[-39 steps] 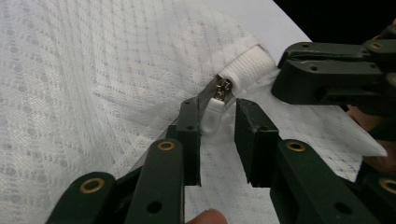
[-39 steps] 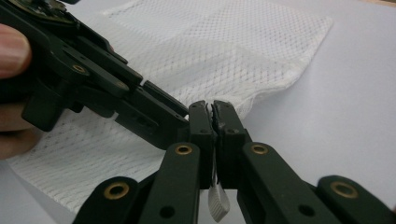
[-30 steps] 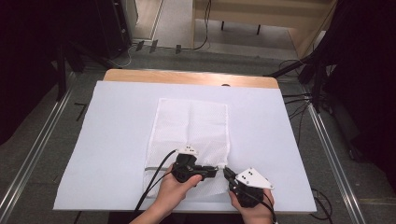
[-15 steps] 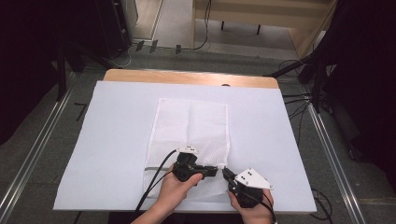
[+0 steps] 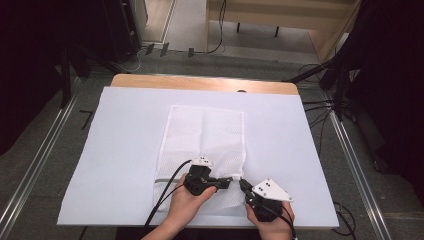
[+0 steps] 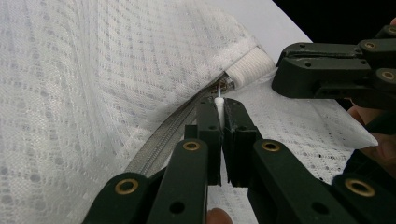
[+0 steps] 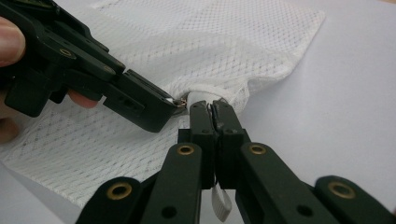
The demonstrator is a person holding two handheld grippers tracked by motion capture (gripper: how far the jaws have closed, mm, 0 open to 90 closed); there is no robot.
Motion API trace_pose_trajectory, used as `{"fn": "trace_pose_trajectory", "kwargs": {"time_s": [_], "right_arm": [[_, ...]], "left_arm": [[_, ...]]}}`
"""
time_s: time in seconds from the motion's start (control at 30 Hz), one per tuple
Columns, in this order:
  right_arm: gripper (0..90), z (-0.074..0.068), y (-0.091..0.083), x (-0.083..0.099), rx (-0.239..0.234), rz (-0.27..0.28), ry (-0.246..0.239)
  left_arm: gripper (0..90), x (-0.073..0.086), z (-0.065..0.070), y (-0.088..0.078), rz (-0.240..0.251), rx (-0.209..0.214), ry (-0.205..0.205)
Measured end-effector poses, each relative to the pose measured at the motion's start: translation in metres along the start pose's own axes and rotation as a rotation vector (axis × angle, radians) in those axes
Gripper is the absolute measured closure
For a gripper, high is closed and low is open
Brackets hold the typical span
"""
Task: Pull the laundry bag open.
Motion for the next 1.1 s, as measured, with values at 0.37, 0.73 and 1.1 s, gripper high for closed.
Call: {"fn": "trace_pose_trajectory", "kwargs": {"time_s": [0.37, 0.73, 1.1], "right_arm": [[90.0, 0.001, -0.001, -0.001, 0.004, 0.001, -0.003], [90.0, 0.006, -0.003, 0.000, 0.024, -0.002, 0.005], [90.0, 0.008, -0.004, 0.001, 0.033, -0.010, 0.003]], "left_arm": [[87.8, 0.000, -0.002, -0.006, 0.007, -0.048, 0.042], [87.8, 0.001, -0.020, -0.019, 0.025, -0.110, 0.034], [87.8, 0.008, -0.042, -0.051, 0.044, -0.149, 0.018]]}}
Point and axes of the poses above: each handheld gripper's, and its own axes: y roughly forward along the jaws, x roughly out of its underside, z roughly to its right, the point moved 6 cm from there along y, roughly forward along the jaws, and after that the axes turned 12 degrees about -y, right-handed, at the moved point
